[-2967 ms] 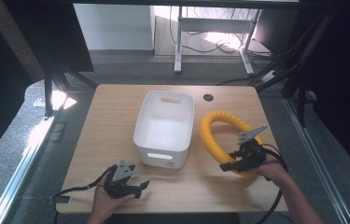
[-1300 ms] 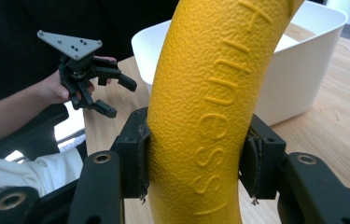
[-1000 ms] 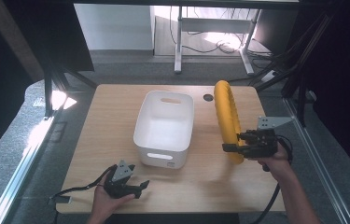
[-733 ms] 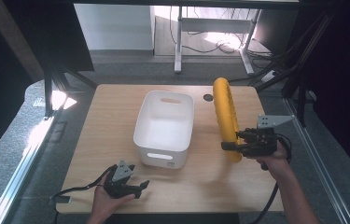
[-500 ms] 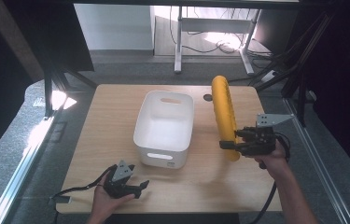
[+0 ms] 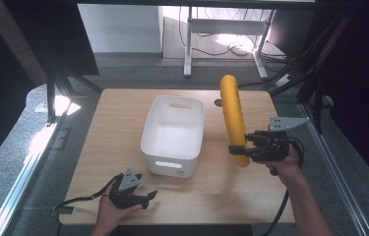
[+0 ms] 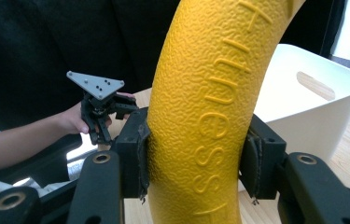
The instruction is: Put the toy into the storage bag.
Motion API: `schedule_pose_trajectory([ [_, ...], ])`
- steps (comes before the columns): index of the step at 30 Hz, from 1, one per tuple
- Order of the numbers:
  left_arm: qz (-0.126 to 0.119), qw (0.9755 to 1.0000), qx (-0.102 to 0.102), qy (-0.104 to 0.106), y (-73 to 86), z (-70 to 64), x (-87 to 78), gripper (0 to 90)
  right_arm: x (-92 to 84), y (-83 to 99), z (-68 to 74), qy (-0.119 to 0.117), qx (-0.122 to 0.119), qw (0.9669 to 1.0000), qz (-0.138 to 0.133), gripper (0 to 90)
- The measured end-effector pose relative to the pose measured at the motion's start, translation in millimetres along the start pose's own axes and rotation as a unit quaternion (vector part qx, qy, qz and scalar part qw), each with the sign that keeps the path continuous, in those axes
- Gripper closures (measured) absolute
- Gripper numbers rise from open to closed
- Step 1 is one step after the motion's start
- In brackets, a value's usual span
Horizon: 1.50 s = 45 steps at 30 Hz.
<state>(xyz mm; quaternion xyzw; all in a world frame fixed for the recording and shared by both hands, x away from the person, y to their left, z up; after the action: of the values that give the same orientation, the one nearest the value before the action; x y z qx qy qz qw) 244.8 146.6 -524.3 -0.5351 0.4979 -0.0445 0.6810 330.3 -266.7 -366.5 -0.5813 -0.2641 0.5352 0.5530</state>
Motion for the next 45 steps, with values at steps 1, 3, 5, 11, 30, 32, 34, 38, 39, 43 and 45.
schedule_pose_trajectory([
  [1, 0.0, 1.0, 0.0, 0.0, 0.0, 0.0, -0.1, 19.3, 1.0, -0.3, 0.4, -0.002, 0.001, 1.0, -0.004, 51.0],
  [3, 0.0, 1.0, 0.0, 0.0, 0.0, 0.1, -0.1, 19.3, 1.6, -1.3, 0.2, -0.003, 0.0, 1.0, -0.005, 51.0],
  [5, 0.0, 1.0, 0.0, 0.0, 0.1, -0.1, 0.3, 19.3, 2.0, -2.8, 0.6, -0.004, 0.001, 1.0, -0.007, 51.0],
  [11, 0.003, 1.0, 0.001, 0.001, 0.4, -0.1, 1.3, 19.3, 1.3, -8.4, 2.6, -0.003, -0.006, 0.9999, -0.009, 51.0],
  [30, 0.007, 1.0, 0.002, -0.001, 0.6, 0.1, 2.3, 19.2, 3.1, -26.8, 7.6, -0.006, -0.018, 0.9996, -0.019, 50.9],
  [32, 0.007, 1.0, 0.002, -0.002, 0.5, 0.4, 1.8, 19.2, 4.2, -29.7, 8.3, -0.007, -0.021, 0.9996, -0.018, 50.9],
  [34, 0.007, 1.0, 0.002, -0.002, 0.5, 0.4, 1.8, 19.2, 6.2, -32.9, 8.3, -0.009, -0.022, 0.9996, -0.018, 51.0],
  [38, 0.007, 1.0, 0.002, -0.001, 0.7, 0.3, 2.3, 19.2, 10.2, -37.1, 8.8, -0.009, -0.024, 0.9996, -0.015, 50.9],
  [39, 0.007, 1.0, 0.002, -0.001, 0.7, 0.4, 2.3, 19.2, 11.1, -38.1, 9.2, -0.01, -0.024, 0.9995, -0.015, 50.9],
  [43, 0.007, 1.0, 0.002, -0.001, 0.6, 0.4, 2.4, 19.2, 13.6, -43.8, 10.3, -0.014, -0.029, 0.9994, -0.016, 50.9],
  [45, 0.007, 1.0, 0.001, 0.0, 0.6, 0.4, 2.5, 19.2, 15.5, -48.3, 11.0, -0.015, -0.032, 0.9992, -0.018, 50.9],
])
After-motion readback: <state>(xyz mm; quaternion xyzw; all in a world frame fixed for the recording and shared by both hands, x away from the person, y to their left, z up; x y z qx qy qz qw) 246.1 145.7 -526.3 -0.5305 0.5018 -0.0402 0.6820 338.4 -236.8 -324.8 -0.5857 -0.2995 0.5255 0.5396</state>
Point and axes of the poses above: each handheld gripper's, and its own axes: x roughly forward along the jaws, y roughly out of its underside, z roughly to its left, the point moved 1 cm from there along x, roughly forward along the jaws, and after that the axes turned 3 degrees about y, right-handed, at the moved point
